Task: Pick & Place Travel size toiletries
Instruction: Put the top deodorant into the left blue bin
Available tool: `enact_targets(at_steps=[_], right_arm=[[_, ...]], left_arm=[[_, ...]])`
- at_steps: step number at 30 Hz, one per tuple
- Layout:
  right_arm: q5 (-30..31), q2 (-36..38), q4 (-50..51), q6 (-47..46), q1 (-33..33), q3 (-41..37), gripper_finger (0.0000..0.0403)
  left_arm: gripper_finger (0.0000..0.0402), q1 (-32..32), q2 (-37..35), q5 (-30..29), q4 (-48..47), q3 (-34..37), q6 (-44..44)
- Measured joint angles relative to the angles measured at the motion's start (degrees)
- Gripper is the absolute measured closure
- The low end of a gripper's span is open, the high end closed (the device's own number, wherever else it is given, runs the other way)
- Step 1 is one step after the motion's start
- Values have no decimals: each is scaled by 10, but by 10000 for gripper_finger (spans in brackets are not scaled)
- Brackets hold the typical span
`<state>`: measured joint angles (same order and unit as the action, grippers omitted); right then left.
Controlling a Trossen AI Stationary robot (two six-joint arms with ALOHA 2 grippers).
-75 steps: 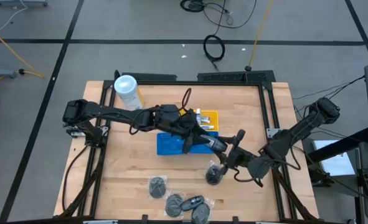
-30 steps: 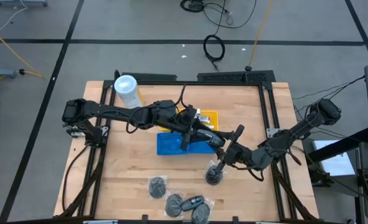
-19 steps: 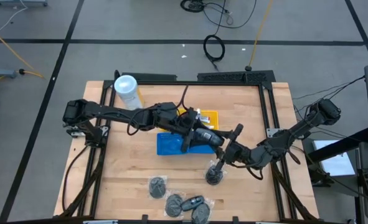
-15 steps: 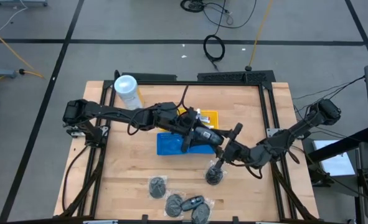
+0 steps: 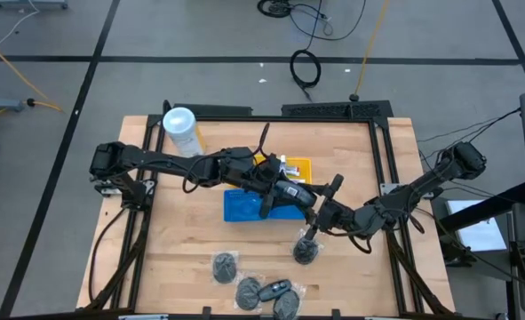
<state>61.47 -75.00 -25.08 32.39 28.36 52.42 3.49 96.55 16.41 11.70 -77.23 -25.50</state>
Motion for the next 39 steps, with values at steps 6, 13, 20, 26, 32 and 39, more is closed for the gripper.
enact_targets(at_steps=[6, 13, 20, 26, 32, 39], right_arm=[[0, 0, 3, -1, 0, 0, 200], [-14, -1, 17, -20, -1, 0, 153], [-10, -1, 11, -19, -1, -14, 146], [-12, -1, 10, -18, 5, -25, 167], [-8, -1, 15, -16, 25, -26, 178], [83, 0, 14, -22, 46, -26, 180]], left_arm=[[234, 0, 0, 0, 0, 0, 7], [234, 2, 0, 17, 12, -2, 29], [234, 10, -2, 29, 20, -2, 45], [234, 9, -2, 24, -1, -2, 48], [234, 6, -3, 21, -39, -3, 49], [234, 7, -30, -18, -132, -2, 75]])
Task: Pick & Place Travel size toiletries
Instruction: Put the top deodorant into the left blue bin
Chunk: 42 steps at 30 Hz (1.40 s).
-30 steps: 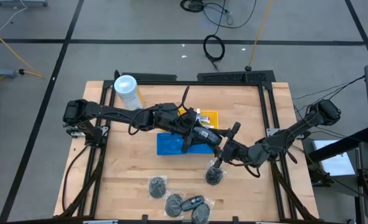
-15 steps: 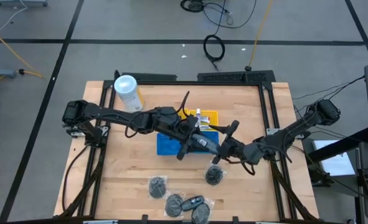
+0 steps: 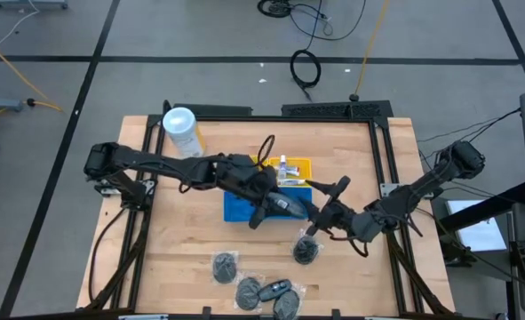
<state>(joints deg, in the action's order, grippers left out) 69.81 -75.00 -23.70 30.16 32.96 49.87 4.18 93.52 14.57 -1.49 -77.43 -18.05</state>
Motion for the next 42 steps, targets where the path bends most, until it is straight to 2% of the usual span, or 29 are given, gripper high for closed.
enact_targets(at_steps=[7, 11, 17, 21, 25, 35, 42], right_arm=[[22, 0, 13, -25, 15, 1, 181], [22, 0, 32, -56, 16, 1, 181], [20, 0, 58, -130, 16, 1, 181], [0, 0, 77, -181, 16, 1, 181], [-51, 0, 98, -209, 16, 1, 181], [-160, 0, 132, -283, 16, 0, 181], [-208, 0, 146, -317, 16, 0, 181]], left_arm=[[234, 18, -67, -117, -136, 1, 15], [234, 40, -86, -209, -227, 1, 2], [235, 76, -74, -308, -347, 1, -47], [235, 96, -54, -358, -382, 5, -67], [235, 105, -50, -381, -367, 48, -82], [235, 101, -50, -389, -239, 169, -75], [235, 95, -50, -404, -180, 222, -81]])
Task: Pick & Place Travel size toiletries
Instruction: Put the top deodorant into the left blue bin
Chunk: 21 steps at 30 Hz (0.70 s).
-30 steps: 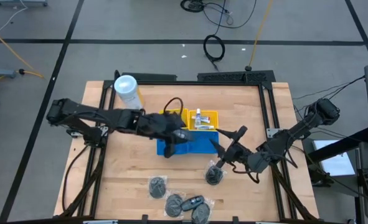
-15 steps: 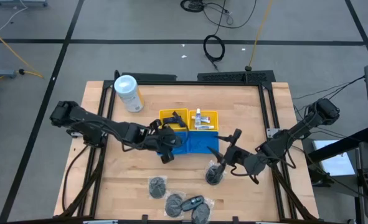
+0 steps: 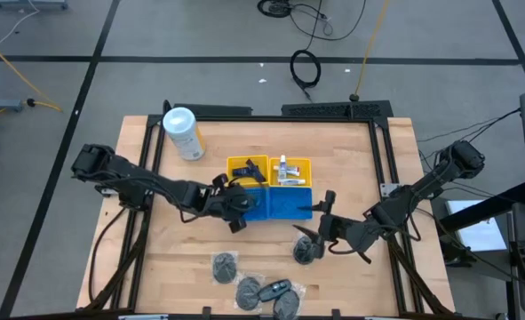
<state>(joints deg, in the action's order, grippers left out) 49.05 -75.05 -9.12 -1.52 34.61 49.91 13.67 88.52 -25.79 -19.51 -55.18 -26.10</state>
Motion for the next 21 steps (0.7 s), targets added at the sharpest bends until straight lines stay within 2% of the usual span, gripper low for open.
enact_targets(at_steps=[3, 10, 16, 21], right_arm=[[-1, 0, 15, -9, 0, 0, 181], [-18, 0, -3, -21, 0, -22, 181], [-18, 0, -53, -21, 0, -58, 181], [-28, 0, -118, 2, 0, -83, 181]], left_arm=[[235, 0, 0, -1, 43, 18, 3], [230, 0, 0, -1, 65, 34, 0], [146, 0, 0, 1, 71, 35, 0], [120, 0, 0, 1, 78, 35, 1]])
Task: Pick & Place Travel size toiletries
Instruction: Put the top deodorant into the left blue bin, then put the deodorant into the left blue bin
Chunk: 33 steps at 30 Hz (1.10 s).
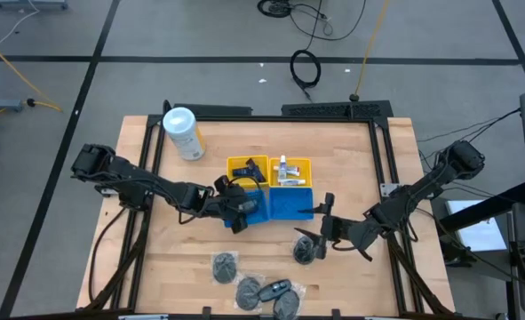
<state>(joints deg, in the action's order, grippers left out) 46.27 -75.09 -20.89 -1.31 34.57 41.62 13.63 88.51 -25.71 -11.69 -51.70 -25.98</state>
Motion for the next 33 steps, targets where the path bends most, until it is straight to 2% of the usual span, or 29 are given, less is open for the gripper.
enact_targets(at_steps=[6, 13, 22, 25, 29, 33], right_arm=[[-6, 0, -16, 6, 0, -4, 181], [-186, -15, -25, -30, -1, -4, 181], [-358, -140, -160, -71, 4, -5, 181], [-375, -183, -193, -88, 5, 4, 181], [-377, -242, -191, -87, 12, 40, 181], [-406, -290, -192, -85, 16, 79, 181]], left_arm=[[131, 0, 0, -3, 0, 0, 0], [148, 0, 0, -3, 0, 0, 0], [147, 0, 0, -3, 0, 0, 0], [147, 0, 0, -3, 0, 0, 0], [147, 0, 0, -4, 0, 0, 0], [147, 0, 0, -5, 3, 0, 0]])
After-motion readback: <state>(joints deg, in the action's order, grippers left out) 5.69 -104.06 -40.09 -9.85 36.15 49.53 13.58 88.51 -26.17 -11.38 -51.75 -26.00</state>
